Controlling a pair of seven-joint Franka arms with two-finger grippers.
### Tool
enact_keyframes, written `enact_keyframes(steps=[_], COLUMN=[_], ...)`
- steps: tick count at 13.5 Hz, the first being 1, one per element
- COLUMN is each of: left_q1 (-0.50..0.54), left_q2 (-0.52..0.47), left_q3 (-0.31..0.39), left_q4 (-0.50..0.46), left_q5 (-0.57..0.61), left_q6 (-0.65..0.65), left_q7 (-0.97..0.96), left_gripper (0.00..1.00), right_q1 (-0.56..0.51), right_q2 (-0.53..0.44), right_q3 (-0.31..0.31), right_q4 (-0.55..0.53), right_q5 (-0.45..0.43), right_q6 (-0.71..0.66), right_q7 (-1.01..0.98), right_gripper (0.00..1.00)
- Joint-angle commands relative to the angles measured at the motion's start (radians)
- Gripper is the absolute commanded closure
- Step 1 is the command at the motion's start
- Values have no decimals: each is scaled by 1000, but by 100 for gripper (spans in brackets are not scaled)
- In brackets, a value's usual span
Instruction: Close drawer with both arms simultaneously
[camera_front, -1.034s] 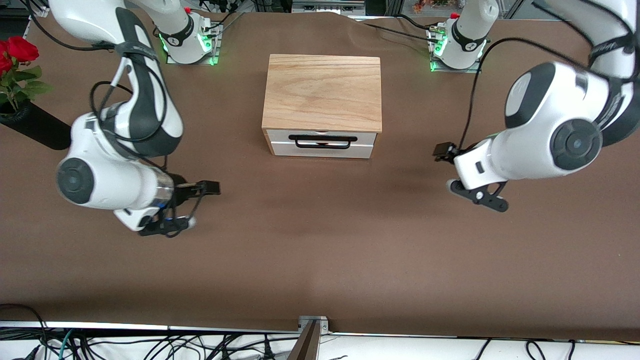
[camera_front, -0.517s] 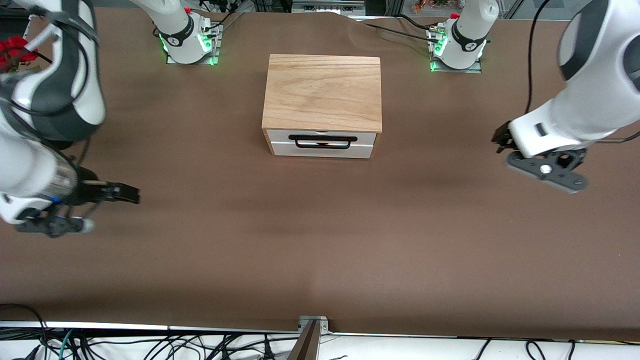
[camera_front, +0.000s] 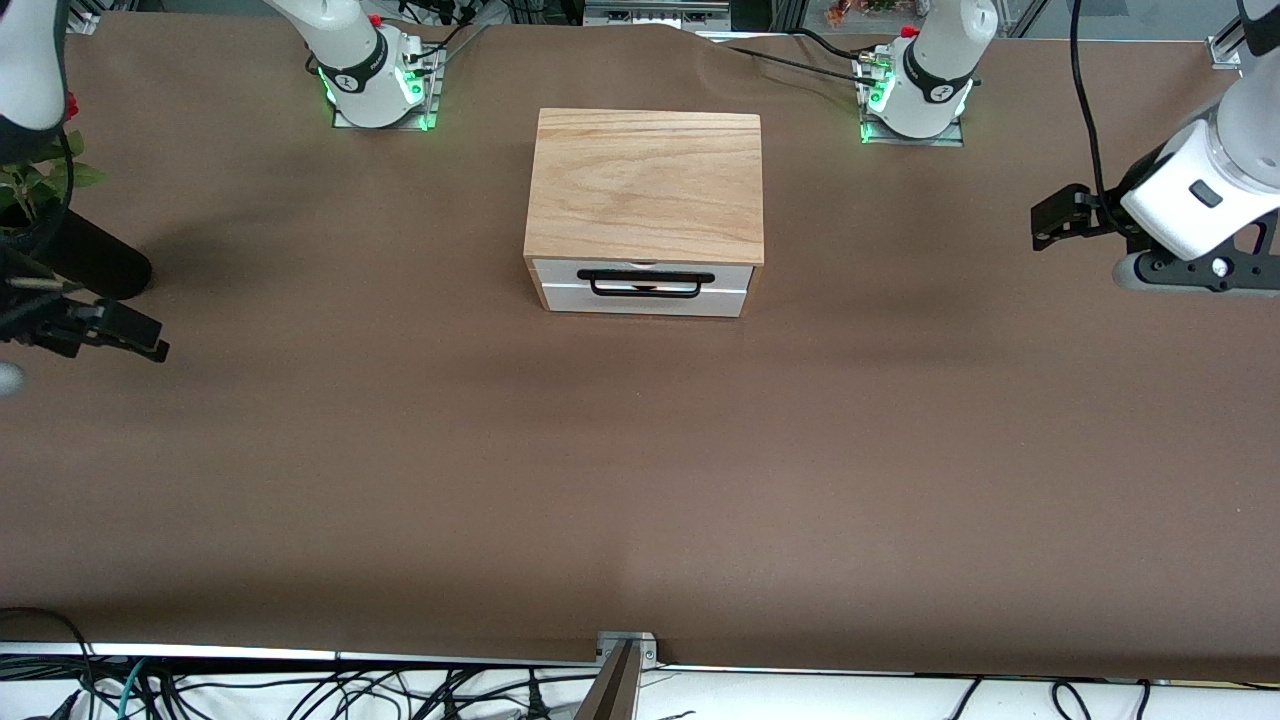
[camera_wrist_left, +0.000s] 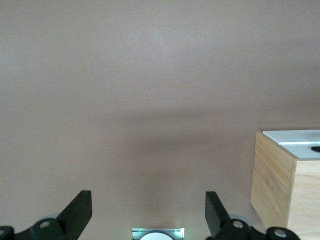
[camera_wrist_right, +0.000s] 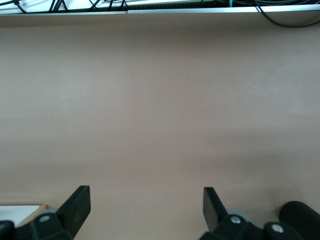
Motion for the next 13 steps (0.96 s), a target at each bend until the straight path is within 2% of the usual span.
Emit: enact_keyframes(steps=[1, 2, 5, 7, 9, 12, 13], left_q1=[21, 21, 43, 99, 103, 97, 100], left_q2=[-220, -237, -210, -199, -190, -89, -82], left_q3=[-18, -16, -7, -5, -7, -12, -12], left_q4=[-321, -357, -344, -341, -332, -189, -177], left_q5=[21, 18, 0, -63, -65, -57, -59], left_q6=[192, 224, 234, 231, 231, 208, 189], left_q7=[-11, -11, -2, 0, -2, -14, -14], left_gripper=[0, 0, 0, 0, 0, 0, 0], right_q1=[-61, -66, -75, -83, -77, -72, -72], right_q2=[-74, -83, -138, -134, -125, -113, -111], right_q3=[61, 69, 91, 92, 91, 91, 91], right_q4=[-100, -105, -181, -185, -166, -153, -153], right_q5=[-47, -62, -64, -62, -66, -67, -67], right_q6=[11, 7, 7, -2, -25, -29, -28], right_q7=[-2, -5, -3, -5, -6, -5, -5], right_gripper=[0, 0, 0, 0, 0, 0, 0])
